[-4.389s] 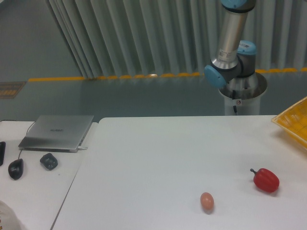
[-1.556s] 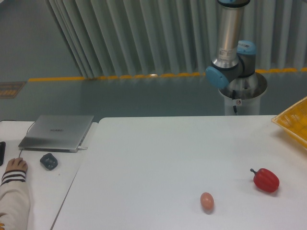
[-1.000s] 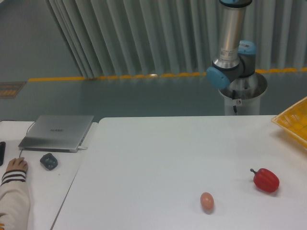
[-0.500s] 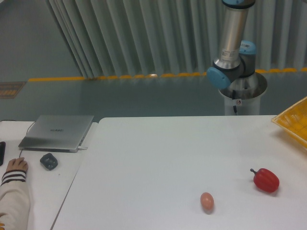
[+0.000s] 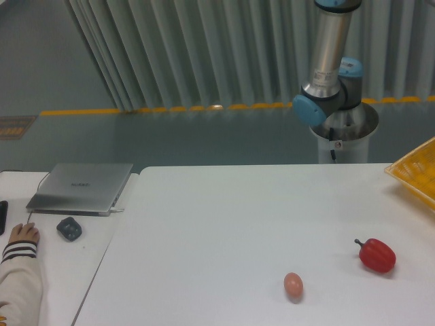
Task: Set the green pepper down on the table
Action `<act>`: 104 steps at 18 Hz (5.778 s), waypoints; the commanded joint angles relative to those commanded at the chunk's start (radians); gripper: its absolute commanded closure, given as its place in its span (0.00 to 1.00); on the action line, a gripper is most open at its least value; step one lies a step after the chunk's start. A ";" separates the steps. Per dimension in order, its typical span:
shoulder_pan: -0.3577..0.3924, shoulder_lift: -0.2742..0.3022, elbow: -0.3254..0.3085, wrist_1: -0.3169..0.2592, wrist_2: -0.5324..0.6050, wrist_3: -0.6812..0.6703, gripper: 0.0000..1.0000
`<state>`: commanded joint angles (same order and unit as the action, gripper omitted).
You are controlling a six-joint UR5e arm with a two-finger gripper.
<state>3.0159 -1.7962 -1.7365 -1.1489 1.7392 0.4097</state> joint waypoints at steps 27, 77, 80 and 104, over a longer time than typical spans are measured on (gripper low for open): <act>-0.012 -0.034 -0.041 -0.040 0.028 -0.034 0.32; -0.554 -0.112 0.092 -0.045 -0.055 -0.025 0.33; -0.554 -0.101 0.094 -0.040 -0.055 -0.003 0.00; -0.345 0.015 0.195 -0.130 -0.205 1.308 0.00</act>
<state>2.6706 -1.7810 -1.5417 -1.2793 1.5340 1.7173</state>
